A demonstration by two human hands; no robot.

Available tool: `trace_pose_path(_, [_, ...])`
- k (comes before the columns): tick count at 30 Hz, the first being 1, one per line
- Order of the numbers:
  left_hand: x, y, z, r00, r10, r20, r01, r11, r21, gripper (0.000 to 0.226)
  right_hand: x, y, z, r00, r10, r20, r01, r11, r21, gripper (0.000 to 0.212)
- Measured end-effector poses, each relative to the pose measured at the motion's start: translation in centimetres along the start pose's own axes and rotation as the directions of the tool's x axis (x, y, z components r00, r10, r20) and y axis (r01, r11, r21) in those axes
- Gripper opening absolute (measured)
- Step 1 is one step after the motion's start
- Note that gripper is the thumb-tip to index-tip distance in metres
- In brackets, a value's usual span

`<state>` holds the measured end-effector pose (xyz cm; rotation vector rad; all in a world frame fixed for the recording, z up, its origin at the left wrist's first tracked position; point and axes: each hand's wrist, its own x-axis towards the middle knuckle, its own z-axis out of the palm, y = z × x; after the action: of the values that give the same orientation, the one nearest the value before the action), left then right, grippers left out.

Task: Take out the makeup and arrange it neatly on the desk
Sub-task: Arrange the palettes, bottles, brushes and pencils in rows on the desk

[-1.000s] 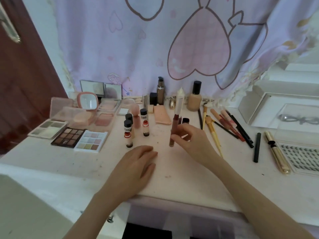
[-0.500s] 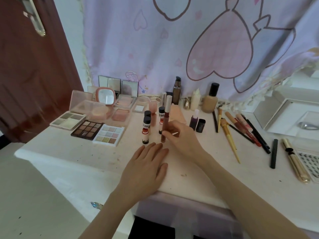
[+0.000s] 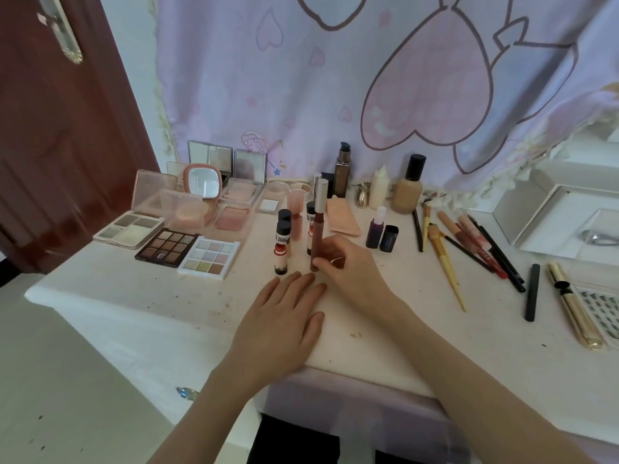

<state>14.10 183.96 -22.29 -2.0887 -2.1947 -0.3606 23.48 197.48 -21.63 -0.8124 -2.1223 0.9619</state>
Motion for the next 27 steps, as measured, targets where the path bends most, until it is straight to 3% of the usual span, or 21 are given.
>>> trace_pose_path(5, [0.0,-0.4,0.5,0.996,0.018,0.087,-0.019,1.0,0.02,0.071,-1.2,0.0,-1.0,0.999,0.041,-0.006,-0.041,0.998,0.039,0.02])
trace_pose_path(8, [0.0,-0.4,0.8,0.995,0.013,0.101,-0.013,1.0,0.001,0.054,-2.5,0.3,-2.9,1.0,0.012,-0.015,-0.012,1.0,-0.025,0.017])
trace_pose_path(11, [0.1,0.3,0.8,0.991,0.048,0.121,-0.046,0.999,-0.024,0.052,-3.9,0.6,-5.5,0.999,-0.004,-0.047,0.0,0.997,-0.083,0.012])
trace_pose_path(18, [2.7,4.7,1.7,0.963,0.225,0.15,-0.212,0.972,-0.098,0.051,-5.5,3.5,-12.1,0.968,0.08,-0.236,-0.136,0.964,-0.228,0.008])
trace_pose_path(22, [5.6,6.9,2.8,0.943,0.271,0.193,-0.25,0.96,-0.125,0.051,-5.4,6.0,-15.6,0.921,0.106,-0.375,-0.266,0.874,-0.407,0.01])
trace_pose_path(27, [9.0,8.9,3.8,0.942,0.281,0.185,-0.261,0.957,-0.126,0.052,-2.8,7.7,-17.4,0.92,0.136,-0.369,-0.365,0.642,-0.674,0.028])
